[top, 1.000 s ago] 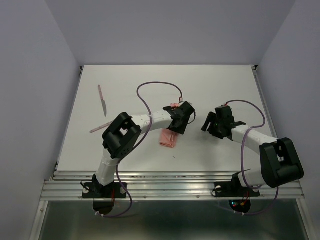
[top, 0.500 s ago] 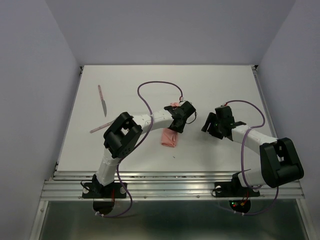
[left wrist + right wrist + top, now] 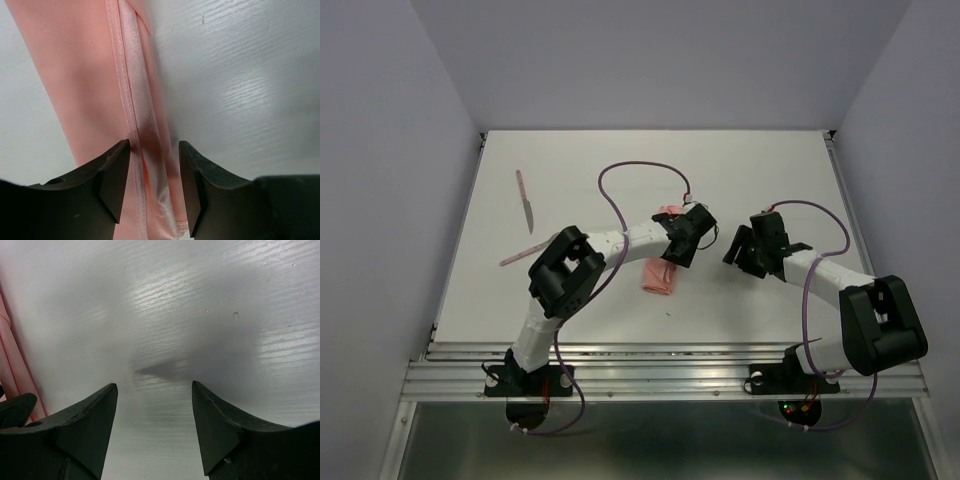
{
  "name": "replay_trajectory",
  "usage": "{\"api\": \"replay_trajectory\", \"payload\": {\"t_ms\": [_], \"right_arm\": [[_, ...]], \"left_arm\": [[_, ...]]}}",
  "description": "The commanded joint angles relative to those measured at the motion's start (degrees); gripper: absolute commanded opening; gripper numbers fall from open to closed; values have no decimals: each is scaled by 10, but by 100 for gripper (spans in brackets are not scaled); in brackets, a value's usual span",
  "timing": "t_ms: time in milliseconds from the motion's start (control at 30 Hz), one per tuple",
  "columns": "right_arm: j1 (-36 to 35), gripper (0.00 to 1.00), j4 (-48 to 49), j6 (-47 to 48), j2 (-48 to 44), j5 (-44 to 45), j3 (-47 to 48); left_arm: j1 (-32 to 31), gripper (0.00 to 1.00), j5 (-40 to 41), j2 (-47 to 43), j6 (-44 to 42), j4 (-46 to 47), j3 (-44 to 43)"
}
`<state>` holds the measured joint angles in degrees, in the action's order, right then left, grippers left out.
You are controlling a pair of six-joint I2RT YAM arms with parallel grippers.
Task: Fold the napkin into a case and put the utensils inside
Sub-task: Pick up the smaller rectangle-folded napkin from the center of the board.
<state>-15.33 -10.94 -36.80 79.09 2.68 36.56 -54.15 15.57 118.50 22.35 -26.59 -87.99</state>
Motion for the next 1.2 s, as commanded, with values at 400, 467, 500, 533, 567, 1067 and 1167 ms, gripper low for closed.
{"api": "replay_trajectory", "payload": {"t_ms": [400,467,500,533,567,1067,1167], "right_arm": [[5,66,7,13,-10,0,-8],[5,66,7,14,-11,1,-10],[5,66,7,14,-10,1,-10],[5,66,7,14,-11,0,-10],[5,66,7,14,-11,1,-10],[5,67,7,18,-7,4,-3],[5,68,7,19,-3,2,-2]], "left_arm": [[-15,51,48,42,-2,-34,-54],[-15,51,52,43,-3,-34,-54],[-16,50,53,43,-3,-34,-54],[-16,49,53,39,-2,-33,-54],[-17,49,56,36,-3,-32,-53],[-28,49,137,-14,28,-36,-47],[-28,62,131,-6,28,-34,-46]]}}
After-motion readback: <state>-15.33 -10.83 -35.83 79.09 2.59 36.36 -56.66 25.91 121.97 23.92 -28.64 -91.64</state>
